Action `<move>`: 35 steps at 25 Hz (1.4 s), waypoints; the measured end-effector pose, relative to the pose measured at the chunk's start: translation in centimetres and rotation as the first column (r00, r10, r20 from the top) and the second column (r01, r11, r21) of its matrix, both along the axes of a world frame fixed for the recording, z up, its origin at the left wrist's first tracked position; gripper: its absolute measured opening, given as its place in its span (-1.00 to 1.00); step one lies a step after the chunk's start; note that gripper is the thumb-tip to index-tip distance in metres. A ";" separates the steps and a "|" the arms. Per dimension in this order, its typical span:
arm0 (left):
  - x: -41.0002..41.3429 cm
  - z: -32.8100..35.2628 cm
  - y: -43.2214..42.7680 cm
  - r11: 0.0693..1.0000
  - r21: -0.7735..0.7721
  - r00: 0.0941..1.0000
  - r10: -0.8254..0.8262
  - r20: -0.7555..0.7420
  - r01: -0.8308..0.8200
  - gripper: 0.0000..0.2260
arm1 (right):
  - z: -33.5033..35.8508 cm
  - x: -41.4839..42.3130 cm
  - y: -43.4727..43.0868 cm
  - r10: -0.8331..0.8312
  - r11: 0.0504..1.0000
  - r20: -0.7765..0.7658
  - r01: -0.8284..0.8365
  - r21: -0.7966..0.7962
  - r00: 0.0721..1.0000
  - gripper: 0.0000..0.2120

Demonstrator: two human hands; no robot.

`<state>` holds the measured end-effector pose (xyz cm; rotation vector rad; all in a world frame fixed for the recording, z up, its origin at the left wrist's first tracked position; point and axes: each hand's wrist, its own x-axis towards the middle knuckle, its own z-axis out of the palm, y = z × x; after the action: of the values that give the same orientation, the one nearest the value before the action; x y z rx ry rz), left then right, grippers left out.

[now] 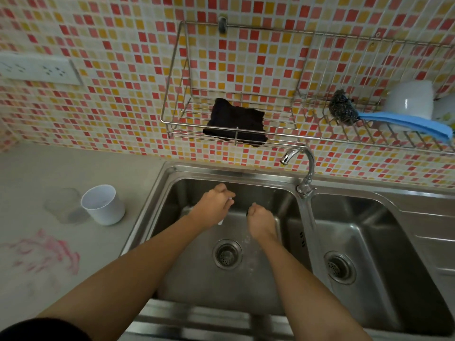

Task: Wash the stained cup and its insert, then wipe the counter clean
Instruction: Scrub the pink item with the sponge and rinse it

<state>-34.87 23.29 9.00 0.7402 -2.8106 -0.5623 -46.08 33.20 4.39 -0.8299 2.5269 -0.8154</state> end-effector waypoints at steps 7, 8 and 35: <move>3.1 1.1 -0.8 1.000 0.019 0.998 0.004 -0.061 -0.003 -0.72 | 1.6 3.0 -0.7 -0.156 0.988 0.004 0.156 -0.012 0.988 -0.53; 3.6 1.1 -1.1 0.999 0.047 0.994 0.024 -0.103 -0.020 -0.73 | 2.0 3.7 -0.4 -0.183 0.983 0.056 0.184 -0.018 0.982 -0.55; 14.0 5.9 -8.6 0.982 0.138 0.917 0.169 -0.360 -0.127 -0.80 | 19.9 1.5 -21.6 0.389 0.887 -0.398 -0.221 0.405 0.831 -0.37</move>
<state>-20.84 14.71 14.89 0.7678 -2.3684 -0.7503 -44.54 11.64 24.34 -1.3995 2.6996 -0.0500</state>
